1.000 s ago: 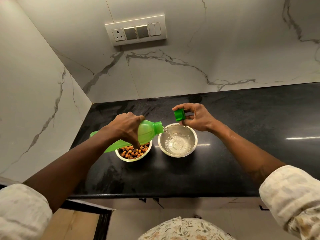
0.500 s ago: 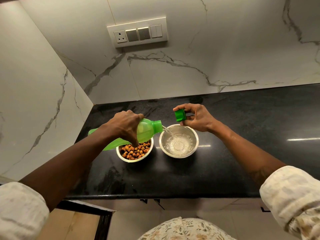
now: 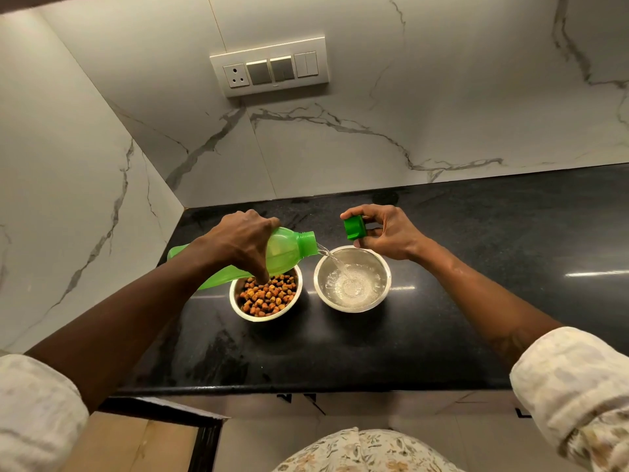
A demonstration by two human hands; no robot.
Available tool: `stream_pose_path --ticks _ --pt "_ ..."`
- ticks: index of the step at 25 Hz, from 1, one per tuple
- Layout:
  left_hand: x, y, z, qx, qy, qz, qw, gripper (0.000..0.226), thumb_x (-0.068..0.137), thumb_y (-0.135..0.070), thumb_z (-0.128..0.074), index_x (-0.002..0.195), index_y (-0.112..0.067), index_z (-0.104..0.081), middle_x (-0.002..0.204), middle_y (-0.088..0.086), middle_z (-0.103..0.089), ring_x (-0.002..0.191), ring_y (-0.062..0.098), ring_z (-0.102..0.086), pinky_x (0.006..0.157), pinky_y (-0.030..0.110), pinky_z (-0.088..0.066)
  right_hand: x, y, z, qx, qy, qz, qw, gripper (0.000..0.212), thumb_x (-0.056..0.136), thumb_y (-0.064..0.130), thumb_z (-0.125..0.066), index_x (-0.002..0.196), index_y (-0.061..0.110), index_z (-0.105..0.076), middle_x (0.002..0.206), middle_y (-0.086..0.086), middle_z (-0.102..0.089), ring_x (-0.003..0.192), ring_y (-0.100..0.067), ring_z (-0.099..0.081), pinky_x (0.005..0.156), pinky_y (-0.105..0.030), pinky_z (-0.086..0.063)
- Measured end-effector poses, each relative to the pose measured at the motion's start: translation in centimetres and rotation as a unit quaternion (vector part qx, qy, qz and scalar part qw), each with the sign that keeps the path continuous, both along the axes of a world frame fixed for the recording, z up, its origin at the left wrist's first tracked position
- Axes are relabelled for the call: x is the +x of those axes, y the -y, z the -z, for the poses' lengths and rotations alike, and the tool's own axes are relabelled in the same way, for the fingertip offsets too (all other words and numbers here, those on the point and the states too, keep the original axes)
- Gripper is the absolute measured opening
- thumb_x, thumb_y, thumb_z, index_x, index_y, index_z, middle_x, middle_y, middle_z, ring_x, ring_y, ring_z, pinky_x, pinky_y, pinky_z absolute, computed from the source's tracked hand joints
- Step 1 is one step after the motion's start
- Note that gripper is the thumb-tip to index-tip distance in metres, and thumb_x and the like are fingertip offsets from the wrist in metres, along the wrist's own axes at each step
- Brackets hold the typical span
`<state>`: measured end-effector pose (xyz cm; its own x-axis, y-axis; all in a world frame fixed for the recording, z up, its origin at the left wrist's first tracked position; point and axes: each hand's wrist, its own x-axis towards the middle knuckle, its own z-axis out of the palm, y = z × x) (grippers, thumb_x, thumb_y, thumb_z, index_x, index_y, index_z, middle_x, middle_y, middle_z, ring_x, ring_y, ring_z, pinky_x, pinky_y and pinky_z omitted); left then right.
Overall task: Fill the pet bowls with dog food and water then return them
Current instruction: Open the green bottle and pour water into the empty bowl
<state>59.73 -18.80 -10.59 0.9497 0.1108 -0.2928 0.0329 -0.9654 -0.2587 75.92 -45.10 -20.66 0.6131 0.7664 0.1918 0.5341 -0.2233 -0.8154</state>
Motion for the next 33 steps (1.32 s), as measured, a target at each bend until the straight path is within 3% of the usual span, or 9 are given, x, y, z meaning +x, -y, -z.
stream_pose_path --ticks 7,14,19,29,33 --pt "0.4 -0.2 -0.5 -0.002 -0.004 0.008 1.0 0.116 0.053 -0.064 -0.093 0.149 -0.021 -0.046 0.105 0.004 -0.066 0.093 0.023 -0.062 0.065 0.03 -0.044 0.2 -0.1 0.1 0.005 -0.001 0.003 1.0 0.055 0.082 0.006 -0.083 0.132 0.025 -0.067 0.134 -0.003 -0.063 0.123 -0.024 -0.062 0.098 -0.04 -0.06" --pt "0.8 -0.4 -0.8 0.0 0.002 0.012 1.0 0.121 0.051 -0.066 -0.094 0.151 -0.02 -0.044 0.109 0.005 -0.068 0.092 0.023 -0.064 0.065 0.03 -0.046 0.3 -0.1 -0.1 0.005 0.009 0.004 1.0 0.055 0.083 0.006 -0.082 0.132 0.025 -0.066 0.133 -0.002 -0.064 0.123 -0.022 -0.063 0.099 -0.039 -0.059" --pt "1.1 -0.6 -1.3 0.004 0.006 0.019 1.0 0.117 0.05 -0.065 -0.094 0.147 -0.019 -0.047 0.107 0.005 -0.069 0.09 0.024 -0.065 0.069 0.035 -0.057 0.4 -0.1 -0.3 0.006 0.01 0.006 1.0 0.055 0.083 0.005 -0.081 0.132 0.025 -0.066 0.133 -0.002 -0.064 0.123 -0.022 -0.063 0.1 -0.038 -0.059" --pt "1.6 -0.9 -0.7 -0.005 0.013 0.026 1.0 0.114 0.051 -0.064 -0.094 0.145 -0.019 -0.048 0.101 0.003 -0.067 0.084 0.021 -0.062 0.061 0.029 -0.044 0.5 -0.2 -0.5 0.001 0.005 0.009 1.0 0.056 0.083 0.006 -0.081 0.132 0.027 -0.066 0.134 -0.001 -0.063 0.123 -0.022 -0.063 0.102 -0.04 -0.058" --pt "1.5 -0.4 0.6 -0.044 0.019 0.009 0.999 0.112 0.052 -0.063 -0.093 0.145 -0.02 -0.049 0.096 -0.002 -0.058 0.087 0.019 -0.058 0.067 0.031 -0.048 0.3 -0.1 -0.6 0.004 0.003 0.005 1.0 0.056 0.083 0.006 -0.081 0.132 0.028 -0.066 0.133 -0.001 -0.064 0.123 -0.02 -0.063 0.103 -0.039 -0.058"
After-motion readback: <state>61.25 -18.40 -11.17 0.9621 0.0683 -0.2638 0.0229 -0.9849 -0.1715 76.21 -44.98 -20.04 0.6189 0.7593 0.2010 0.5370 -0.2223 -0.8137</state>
